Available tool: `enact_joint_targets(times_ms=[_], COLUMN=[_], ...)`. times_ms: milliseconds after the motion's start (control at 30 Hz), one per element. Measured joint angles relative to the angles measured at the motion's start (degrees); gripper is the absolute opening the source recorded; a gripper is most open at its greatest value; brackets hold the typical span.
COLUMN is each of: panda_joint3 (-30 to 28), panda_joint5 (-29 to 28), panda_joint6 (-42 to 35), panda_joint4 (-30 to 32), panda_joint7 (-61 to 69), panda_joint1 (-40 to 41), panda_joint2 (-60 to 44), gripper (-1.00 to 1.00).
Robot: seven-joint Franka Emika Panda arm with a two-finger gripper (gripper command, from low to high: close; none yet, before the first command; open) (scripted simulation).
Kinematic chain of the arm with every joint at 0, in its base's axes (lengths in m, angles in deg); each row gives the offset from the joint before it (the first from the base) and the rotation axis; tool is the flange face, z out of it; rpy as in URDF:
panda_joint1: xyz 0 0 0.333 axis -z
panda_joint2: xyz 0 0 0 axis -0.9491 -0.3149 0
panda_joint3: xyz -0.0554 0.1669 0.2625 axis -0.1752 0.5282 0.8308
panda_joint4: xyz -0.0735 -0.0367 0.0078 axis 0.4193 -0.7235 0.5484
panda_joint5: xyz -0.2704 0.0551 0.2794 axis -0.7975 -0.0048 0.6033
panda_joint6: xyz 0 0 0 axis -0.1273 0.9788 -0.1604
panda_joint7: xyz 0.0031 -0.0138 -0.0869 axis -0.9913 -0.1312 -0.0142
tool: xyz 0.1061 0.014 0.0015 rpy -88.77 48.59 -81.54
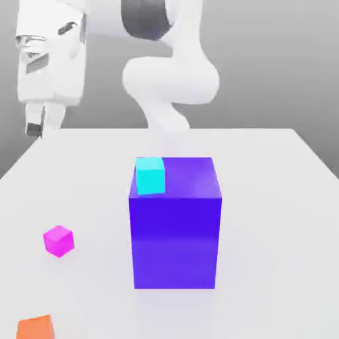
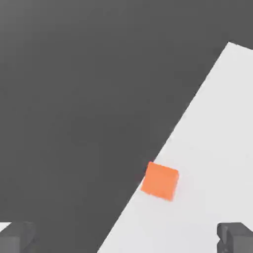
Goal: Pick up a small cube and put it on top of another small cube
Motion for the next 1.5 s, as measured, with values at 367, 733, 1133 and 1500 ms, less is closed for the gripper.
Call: enact_joint_targets(times_ms=[367, 733, 1133, 1500], panda_joint3=[-3.7, -1.5, -3.0, 5.4], panda_joint5=[-0.2, 4.3, 1.8, -3.1], panda_joint6=[11.2, 25.9, 17.4, 0.2], panda_joint4=[10.7, 10.9, 12.9, -5.7], panda_joint7=[-27.5, -31.7, -33.6, -17.8], panda_joint1=[12.9, 17.5, 16.7, 10.1], panda_joint2=[-16.5, -35.2, -24.6, -32.3], gripper=[0.0, -1.0, -1.0, -1.0])
